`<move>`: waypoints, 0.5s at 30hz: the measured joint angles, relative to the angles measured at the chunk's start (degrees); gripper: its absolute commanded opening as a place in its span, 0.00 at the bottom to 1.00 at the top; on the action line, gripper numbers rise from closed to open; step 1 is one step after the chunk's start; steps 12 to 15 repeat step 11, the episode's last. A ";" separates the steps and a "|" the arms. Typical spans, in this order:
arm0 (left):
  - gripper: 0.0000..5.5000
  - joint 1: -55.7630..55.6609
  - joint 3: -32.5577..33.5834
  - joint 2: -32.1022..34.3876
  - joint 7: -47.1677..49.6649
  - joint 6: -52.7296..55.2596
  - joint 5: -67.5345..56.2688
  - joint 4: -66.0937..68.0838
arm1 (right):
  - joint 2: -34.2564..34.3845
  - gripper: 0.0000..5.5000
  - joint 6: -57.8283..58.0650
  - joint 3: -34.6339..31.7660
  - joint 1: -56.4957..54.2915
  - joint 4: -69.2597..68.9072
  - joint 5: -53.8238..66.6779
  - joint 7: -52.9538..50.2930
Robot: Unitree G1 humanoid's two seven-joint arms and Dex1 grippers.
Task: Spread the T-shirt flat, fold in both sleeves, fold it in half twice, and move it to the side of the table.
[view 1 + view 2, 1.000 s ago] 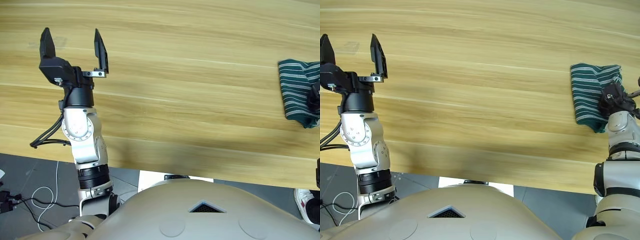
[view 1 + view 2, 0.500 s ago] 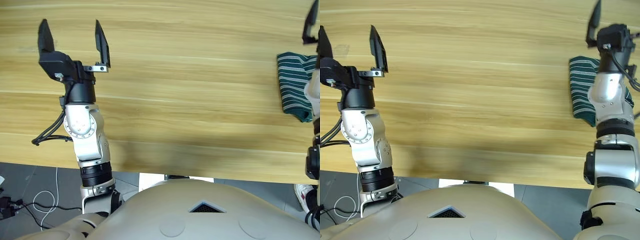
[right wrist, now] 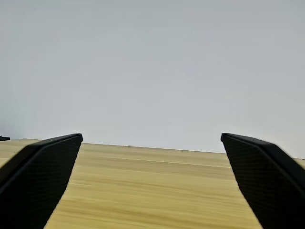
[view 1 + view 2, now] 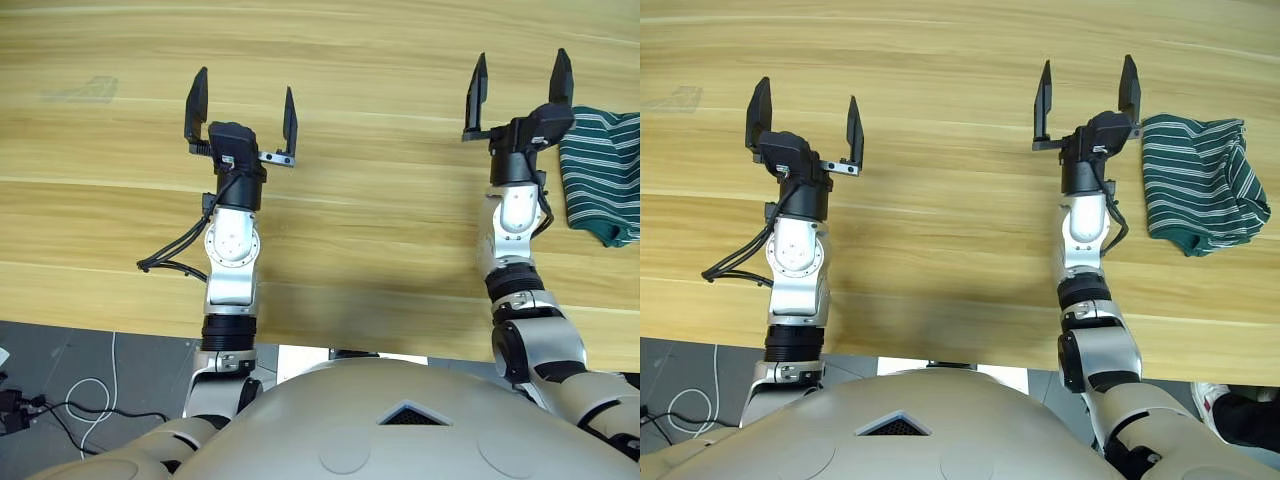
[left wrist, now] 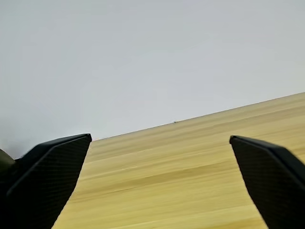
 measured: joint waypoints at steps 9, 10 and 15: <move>0.98 -0.61 -0.03 -0.30 2.01 -2.06 1.35 3.18 | 1.02 0.98 0.51 -2.99 0.39 -0.06 -1.49 2.49; 0.98 -0.61 0.13 -0.35 2.34 -2.06 1.29 3.18 | 1.34 0.98 0.55 -3.34 0.45 -0.06 -1.86 2.51; 0.98 -0.61 0.23 -0.36 2.51 -2.06 1.26 3.18 | 1.55 0.98 0.61 -3.54 0.47 -0.06 -2.11 2.51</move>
